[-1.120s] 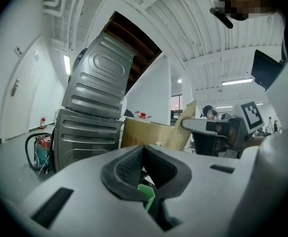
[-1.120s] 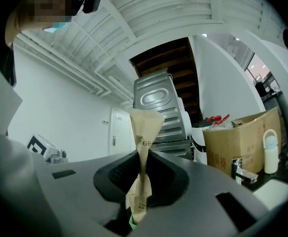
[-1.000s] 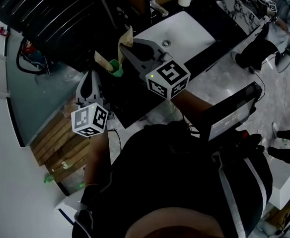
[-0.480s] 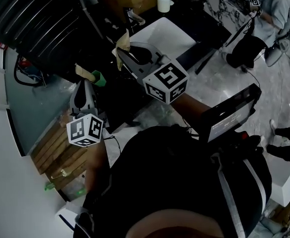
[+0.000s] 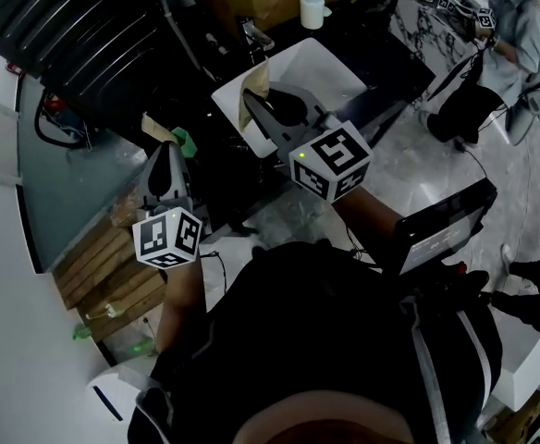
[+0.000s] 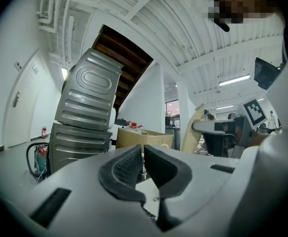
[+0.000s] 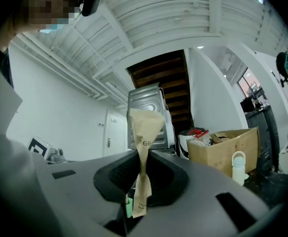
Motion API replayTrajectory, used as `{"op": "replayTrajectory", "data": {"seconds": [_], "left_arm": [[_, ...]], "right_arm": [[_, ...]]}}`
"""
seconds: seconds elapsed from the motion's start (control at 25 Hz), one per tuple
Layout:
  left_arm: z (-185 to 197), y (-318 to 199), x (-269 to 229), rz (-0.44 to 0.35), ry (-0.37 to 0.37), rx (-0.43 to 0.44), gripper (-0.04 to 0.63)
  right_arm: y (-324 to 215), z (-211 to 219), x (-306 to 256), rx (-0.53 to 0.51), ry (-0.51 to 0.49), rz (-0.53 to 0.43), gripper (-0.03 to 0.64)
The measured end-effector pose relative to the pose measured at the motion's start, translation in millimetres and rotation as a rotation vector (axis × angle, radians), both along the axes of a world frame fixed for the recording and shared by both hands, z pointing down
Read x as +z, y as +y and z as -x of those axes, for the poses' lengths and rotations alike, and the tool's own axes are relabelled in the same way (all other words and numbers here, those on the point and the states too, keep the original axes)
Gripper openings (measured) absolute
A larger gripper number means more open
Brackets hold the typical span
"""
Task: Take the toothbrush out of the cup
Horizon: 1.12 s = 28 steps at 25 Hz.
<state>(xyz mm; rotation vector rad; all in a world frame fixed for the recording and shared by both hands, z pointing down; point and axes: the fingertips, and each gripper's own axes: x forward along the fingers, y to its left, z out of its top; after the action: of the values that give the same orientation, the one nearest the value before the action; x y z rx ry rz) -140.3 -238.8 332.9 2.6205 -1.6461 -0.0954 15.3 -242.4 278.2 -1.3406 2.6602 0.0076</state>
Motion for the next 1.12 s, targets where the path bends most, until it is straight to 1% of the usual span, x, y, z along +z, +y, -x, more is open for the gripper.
{"op": "replayTrajectory", "data": {"seconds": [0.16,0.32,0.36,0.56,0.6,0.76,0.96,1.12], "left_arm": [[15.3,-1.6,1.6,0.007,0.005,-0.061,0.011],[35.2,-16.2,8.9,0.019,0.0,-0.111,0.012],[38.9,-22.2,12.7,0.025,-0.002,-0.115,0.02],[63.2,-49.0,35.5,0.048,-0.009,-0.14,0.106],[68.3,-56.7,42.9,0.062,-0.015,-0.143,0.128],[84.3,-86.2,78.2,0.129,-0.041,-0.141,0.173],[99.4,-121.0,118.0,0.179,-0.032,-0.104,0.178],[101.7,-137.7,128.6,0.176,-0.041,-0.095,0.178]], "right_arm": [[2.2,1.5,3.8,0.0,0.011,0.01,0.046],[-3.9,6.0,2.4,-0.001,-0.011,0.008,0.046],[-6.5,7.5,2.8,0.0,-0.012,0.009,0.046],[-12.6,23.1,16.9,0.003,0.006,0.036,0.046],[-14.8,25.9,19.8,0.008,0.005,0.039,0.046],[-23.5,35.3,33.7,0.047,0.017,0.055,0.046],[-36.2,51.6,56.7,0.095,0.036,0.065,0.046],[-45.2,52.0,65.8,0.13,0.034,0.085,0.046]]}}
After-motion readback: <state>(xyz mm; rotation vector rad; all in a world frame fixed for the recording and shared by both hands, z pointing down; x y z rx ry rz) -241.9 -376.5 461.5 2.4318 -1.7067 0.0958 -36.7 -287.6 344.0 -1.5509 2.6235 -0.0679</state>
